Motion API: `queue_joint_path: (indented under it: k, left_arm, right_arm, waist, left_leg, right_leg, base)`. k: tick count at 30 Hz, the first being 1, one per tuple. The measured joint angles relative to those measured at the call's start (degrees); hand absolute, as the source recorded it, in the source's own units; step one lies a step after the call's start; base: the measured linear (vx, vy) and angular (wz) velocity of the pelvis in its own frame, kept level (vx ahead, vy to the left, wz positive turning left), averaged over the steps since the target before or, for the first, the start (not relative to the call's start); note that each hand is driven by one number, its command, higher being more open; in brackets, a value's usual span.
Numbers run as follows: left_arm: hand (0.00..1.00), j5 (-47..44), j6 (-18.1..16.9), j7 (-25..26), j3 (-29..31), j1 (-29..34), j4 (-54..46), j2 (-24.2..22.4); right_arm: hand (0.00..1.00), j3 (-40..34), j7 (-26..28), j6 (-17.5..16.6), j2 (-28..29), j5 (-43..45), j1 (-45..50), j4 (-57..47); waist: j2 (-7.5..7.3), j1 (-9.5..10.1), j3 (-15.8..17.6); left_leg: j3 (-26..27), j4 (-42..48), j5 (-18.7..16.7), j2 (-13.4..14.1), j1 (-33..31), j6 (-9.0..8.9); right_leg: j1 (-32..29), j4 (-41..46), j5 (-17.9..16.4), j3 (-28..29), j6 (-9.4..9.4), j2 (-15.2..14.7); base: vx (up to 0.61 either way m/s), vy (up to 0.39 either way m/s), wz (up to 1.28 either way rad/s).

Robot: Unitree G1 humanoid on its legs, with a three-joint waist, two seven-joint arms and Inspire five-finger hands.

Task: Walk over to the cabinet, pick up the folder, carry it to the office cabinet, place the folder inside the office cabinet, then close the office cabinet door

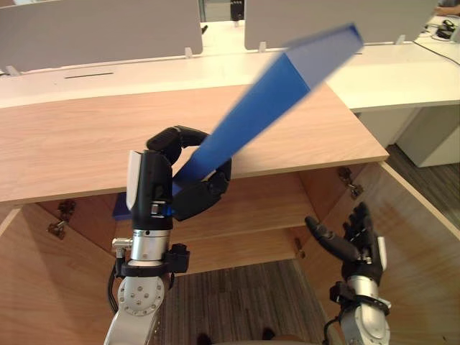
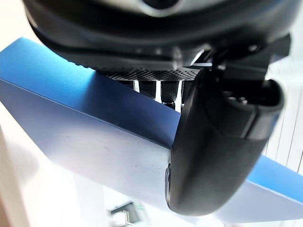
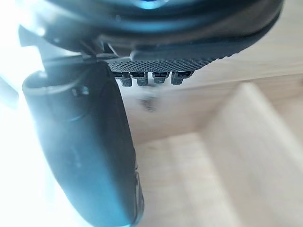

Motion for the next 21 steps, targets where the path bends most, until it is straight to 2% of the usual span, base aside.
queue_joint_path:
  k: [2,5,7,9,13,17,21]
  left_arm:
    - [0.0,-4.12,-0.02,-1.07,0.1,0.5,-0.74,-0.85]
    - [0.0,-15.61,0.1,-4.12,0.15,1.45,-0.75,-1.04]
    - [0.0,-23.85,0.2,-7.16,0.12,2.14,-0.74,-0.82]
    - [0.0,-29.43,0.28,-9.41,-0.06,2.62,-0.72,-0.47]
    - [0.0,-37.78,0.72,-13.77,-0.63,3.88,-0.62,1.29]
    - [0.0,-44.63,3.55,-18.4,-3.92,6.32,0.97,5.89]
    - [0.0,-47.78,6.2,-21.37,-6.17,6.47,3.45,10.26]
  right_arm:
    - [1.0,-0.61,0.44,-0.38,-0.05,1.59,0.08,-4.88]
    - [1.0,-0.09,1.85,-1.6,-1.79,5.15,-1.89,-11.26]
    - [1.0,1.29,2.93,-3.24,-5.64,5.58,-6.16,-13.7]
    - [1.0,2.84,4.36,-4.42,-8.78,5.65,-9.5,-13.87]
    - [1.0,5.06,6.14,-4.55,-14.25,6.13,-13.63,-13.61]
    - [1.0,6.54,7.17,-4.59,-21.15,7.43,-18.75,-9.07]
    - [1.0,8.96,8.08,-4.59,-25.21,9.29,-21.97,-3.88]
  waist:
    - [-0.03,0.1,0.02]
    - [-0.03,0.03,0.03]
    - [-0.03,0.09,0.03]
    - [-0.03,0.28,0.02]
    - [0.01,0.79,0.0]
    - [0.09,1.09,-0.05]
    - [0.14,1.13,-0.08]
  left_leg:
    - [0.88,0.01,-0.16,-0.08,0.14,0.17]
    - [1.66,0.01,-0.35,-0.19,0.46,0.33]
    - [1.95,0.01,-0.41,-0.3,0.65,0.41]
    - [1.93,0.01,-0.41,-0.35,0.79,0.43]
    - [1.42,0.0,-0.36,-0.49,0.78,0.51]
    - [0.14,-0.01,-0.02,-1.02,0.47,0.97]
    - [-1.12,-0.28,0.3,-1.3,0.28,1.28]
  right_leg:
    - [-0.13,-0.03,0.18,0.88,0.19,-0.01]
    - [-0.15,-0.05,0.35,1.59,0.44,-0.06]
    - [-0.1,-0.04,0.47,2.04,0.63,-0.15]
    - [0.08,-0.04,0.5,2.03,0.68,-0.21]
    - [0.36,-0.04,0.5,1.53,0.7,-0.39]
    - [0.68,-0.04,0.5,0.27,0.74,-0.97]
    - [1.08,-0.1,0.48,-0.95,0.76,-1.29]
  base:
    - [0.01,0.014,-0.22]
    - [0.0,0.004,-0.16]
    - [-0.02,-0.002,-0.06]
    - [-0.02,-0.006,0.01]
    - [-0.03,-0.014,0.08]
    - [-0.02,-0.006,0.14]
    - [-0.03,-0.011,0.17]
